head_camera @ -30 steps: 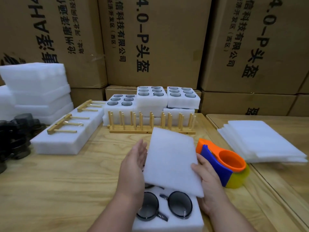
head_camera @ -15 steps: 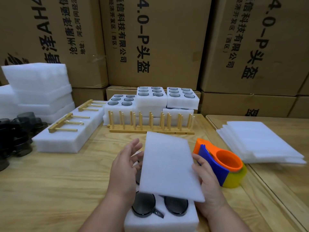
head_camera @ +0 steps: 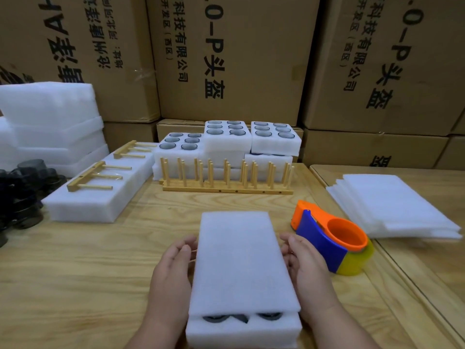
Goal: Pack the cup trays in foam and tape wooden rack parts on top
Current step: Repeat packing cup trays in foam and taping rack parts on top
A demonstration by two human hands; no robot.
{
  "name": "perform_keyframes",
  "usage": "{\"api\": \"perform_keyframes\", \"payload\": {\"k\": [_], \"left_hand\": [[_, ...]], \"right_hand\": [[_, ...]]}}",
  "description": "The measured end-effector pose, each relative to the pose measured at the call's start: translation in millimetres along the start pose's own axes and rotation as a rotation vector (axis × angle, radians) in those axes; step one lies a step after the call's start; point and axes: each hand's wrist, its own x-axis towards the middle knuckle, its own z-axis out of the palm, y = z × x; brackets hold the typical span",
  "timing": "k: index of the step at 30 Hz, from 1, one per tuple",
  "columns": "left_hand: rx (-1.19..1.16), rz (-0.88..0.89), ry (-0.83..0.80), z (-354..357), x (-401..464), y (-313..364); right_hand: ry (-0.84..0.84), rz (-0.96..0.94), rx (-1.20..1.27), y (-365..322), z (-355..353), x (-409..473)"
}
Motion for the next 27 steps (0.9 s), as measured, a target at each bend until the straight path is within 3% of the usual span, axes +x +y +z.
{"api": "perform_keyframes", "payload": {"k": [15, 21, 27], "left_hand": [[-0.024, -0.035, -0.043, -3.2, -2.8, -0.7], [-0.069, -0.087, -0.075, -1.2, -1.7, 0.6], [-0.017, -0.067, -0.061, -1.1, -3.2, -1.0]], "right_hand": [[-0.060, 0.049, 0.002, -0.5, -2.4, -1.4], [-0.034, 0.015, -0.195, -4.1, -1.8, -5.0], [0.000, 0.021, -0.186, -8.3, 2.8, -7.0]]}}
